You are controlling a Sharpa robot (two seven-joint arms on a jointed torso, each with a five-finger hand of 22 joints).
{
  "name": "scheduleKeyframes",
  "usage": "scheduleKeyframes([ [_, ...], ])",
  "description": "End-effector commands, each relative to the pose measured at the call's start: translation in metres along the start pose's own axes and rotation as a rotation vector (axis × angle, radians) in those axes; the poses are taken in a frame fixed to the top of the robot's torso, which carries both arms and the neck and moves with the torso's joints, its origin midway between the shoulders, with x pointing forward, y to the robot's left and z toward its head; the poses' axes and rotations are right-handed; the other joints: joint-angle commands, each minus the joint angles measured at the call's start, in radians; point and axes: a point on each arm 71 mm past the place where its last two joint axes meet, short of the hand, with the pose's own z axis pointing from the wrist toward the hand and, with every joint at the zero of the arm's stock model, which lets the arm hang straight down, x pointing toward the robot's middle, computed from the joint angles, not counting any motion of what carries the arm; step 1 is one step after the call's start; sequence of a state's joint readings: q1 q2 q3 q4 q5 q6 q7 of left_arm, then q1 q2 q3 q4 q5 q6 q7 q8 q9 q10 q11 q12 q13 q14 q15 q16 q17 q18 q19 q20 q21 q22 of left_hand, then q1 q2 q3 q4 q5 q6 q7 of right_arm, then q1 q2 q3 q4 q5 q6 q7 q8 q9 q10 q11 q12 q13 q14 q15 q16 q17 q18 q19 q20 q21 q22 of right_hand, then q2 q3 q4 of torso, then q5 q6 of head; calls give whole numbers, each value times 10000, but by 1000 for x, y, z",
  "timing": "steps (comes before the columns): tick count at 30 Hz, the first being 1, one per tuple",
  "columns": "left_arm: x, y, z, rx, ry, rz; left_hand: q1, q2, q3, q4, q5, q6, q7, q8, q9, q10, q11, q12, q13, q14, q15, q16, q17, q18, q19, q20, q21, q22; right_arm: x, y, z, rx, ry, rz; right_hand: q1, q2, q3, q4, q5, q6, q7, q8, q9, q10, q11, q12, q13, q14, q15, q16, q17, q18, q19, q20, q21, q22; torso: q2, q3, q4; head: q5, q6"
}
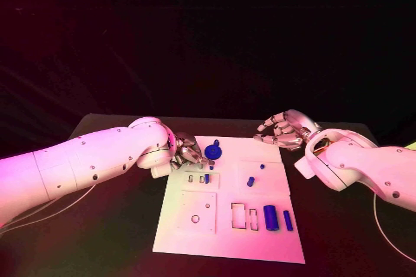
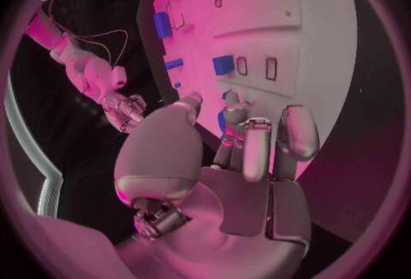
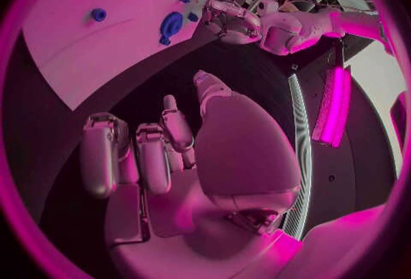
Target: Assemble the parts on the task board
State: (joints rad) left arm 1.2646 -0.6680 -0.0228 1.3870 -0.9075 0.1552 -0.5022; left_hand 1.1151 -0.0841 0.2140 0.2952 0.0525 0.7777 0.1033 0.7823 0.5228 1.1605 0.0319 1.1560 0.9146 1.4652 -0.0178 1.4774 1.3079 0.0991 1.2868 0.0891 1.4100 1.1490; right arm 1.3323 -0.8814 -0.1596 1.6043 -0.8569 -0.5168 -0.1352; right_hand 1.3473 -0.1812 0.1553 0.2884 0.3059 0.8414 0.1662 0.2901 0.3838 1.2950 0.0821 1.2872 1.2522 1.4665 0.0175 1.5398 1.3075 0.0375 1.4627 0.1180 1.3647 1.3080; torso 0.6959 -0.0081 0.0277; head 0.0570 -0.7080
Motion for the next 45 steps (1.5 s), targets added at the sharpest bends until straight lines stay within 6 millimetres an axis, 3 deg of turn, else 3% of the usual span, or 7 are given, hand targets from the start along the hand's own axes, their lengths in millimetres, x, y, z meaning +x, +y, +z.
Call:
scheduleKeyframes([
  [1, 2, -2, 2, -128, 299, 367, -80, 14, -58, -15, 16, -54, 2, 66, 13, -123, 7, -37, -74, 511, -93, 9, 1203, -131, 42, -66, 59, 18, 2, 0, 0, 115, 180, -25, -5, 137, 49, 9, 36, -68, -33, 48, 4, -58, -17, -64, -8, 862, -93, -46, 1974, 104, -42, -35, -28, 1713, 1, -4, -22, 9, -42],
  [8, 6, -4, 6, -174, 525, 483, -56, 72, -51, -23, 18, -76, 1, 72, 30, -156, 6, -60, -102, 528, -95, 38, 1248, -135, 50, -65, 68, 39, 2, -1, 0, 168, 238, -34, -23, 166, 60, 17, 41, -71, -31, 61, 4, -49, -16, -53, 4, 860, -91, -51, 1965, 104, -42, -35, -30, 1713, 9, -18, 16, -10, -28],
  [24, 12, -4, 10, -227, 864, 509, 109, 134, -32, -47, 21, -88, -13, 110, 86, -117, -6, -11, -29, 577, -102, 118, 1365, -155, 113, -68, 119, 153, 3, 1, 0, 84, 213, -45, -57, 230, 92, 21, 47, -46, -37, 105, 11, -34, -21, -41, 14, 856, -93, -60, 1952, 106, -47, -36, -45, 1710, 4, -15, 3, -5, -124],
  [30, 13, -4, 9, -228, 1030, 504, 219, 160, -11, -56, 22, -88, -21, 125, 111, -91, -14, 15, 5, 583, -108, 129, 1380, -158, 120, -71, 131, 174, 4, 2, 1, 71, 197, -43, -57, 230, 92, 21, 47, -46, -37, 105, 11, -34, -21, -41, 14, 856, -93, -60, 1952, 106, -47, -36, -45, 1710, 8, -27, 45, -34, -146],
  [34, 14, -4, 9, -221, 1142, 498, 361, 175, 17, -61, 23, -68, -36, 144, 140, -43, -27, 57, 62, 608, -118, 169, 1440, -166, 144, -76, 154, 222, 4, 3, 1, 33, 200, -38, -71, 260, 111, 18, 60, -38, -40, 126, 12, -11, -24, -20, 36, 857, -95, -59, 1956, 104, -42, -38, -39, 1714, 5, -17, 6, -22, -160],
  [45, 18, -4, 10, -195, 1449, 543, 517, 202, 65, -59, 21, -15, -61, 155, 164, 40, -50, 121, 151, 638, -137, 213, 1505, -184, 204, -86, 198, 323, 5, 4, 2, 14, 231, -39, -77, 272, 120, 16, 66, -29, -43, 138, 14, -5, -27, -15, 39, 858, -97, -58, 1958, 105, -43, -38, -42, 1714, 11, -20, 15, 10, -228],
])
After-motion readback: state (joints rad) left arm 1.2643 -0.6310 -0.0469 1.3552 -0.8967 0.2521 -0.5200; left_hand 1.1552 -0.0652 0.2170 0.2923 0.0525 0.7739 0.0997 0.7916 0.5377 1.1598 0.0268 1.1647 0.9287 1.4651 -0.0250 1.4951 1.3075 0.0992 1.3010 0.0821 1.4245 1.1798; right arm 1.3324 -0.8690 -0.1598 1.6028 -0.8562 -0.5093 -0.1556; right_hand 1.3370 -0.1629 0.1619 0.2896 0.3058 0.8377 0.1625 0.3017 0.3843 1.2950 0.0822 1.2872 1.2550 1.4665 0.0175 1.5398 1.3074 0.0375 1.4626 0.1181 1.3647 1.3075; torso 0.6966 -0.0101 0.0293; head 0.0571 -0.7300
